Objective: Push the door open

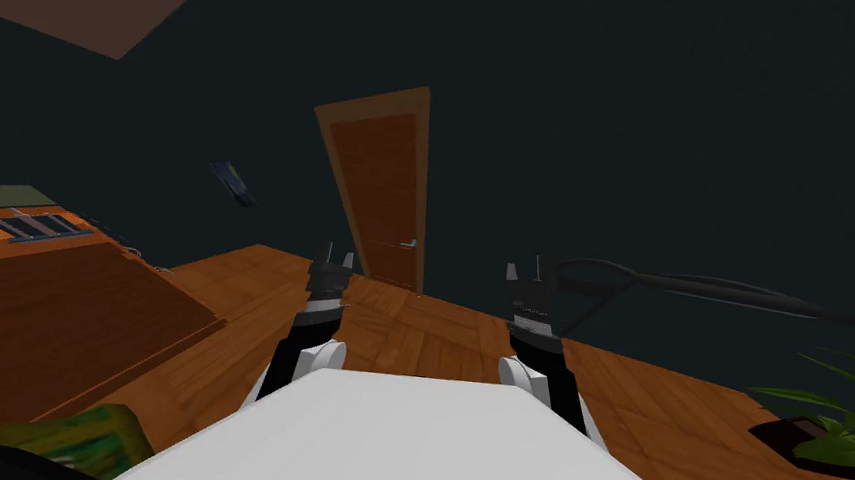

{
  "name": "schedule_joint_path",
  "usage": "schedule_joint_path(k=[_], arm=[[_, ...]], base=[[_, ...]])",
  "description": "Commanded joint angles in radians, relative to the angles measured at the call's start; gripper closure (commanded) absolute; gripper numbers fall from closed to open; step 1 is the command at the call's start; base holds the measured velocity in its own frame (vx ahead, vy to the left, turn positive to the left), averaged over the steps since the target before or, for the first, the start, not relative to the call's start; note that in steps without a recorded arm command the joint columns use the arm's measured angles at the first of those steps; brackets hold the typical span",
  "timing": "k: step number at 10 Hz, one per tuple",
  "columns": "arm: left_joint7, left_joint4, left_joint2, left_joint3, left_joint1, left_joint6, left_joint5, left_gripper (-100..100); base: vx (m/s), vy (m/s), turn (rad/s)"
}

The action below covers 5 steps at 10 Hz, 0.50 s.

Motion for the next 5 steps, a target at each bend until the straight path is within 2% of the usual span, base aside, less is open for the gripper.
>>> schedule_joint_path(k=[1, 3, 5], arm=[[0.001, 0.028, 0.006, -0.002, -0.011, -0.007, -0.002, -100], [0.003, 0.060, 0.011, -0.005, -0.023, -0.015, -0.005, -100], [0.004, 0.094, 0.017, -0.008, -0.037, -0.023, -0.007, -100]], base=[[0.117, 0.047, 0.081], [0.022, -0.020, -0.044], [0.123, 0.028, 0.008]])
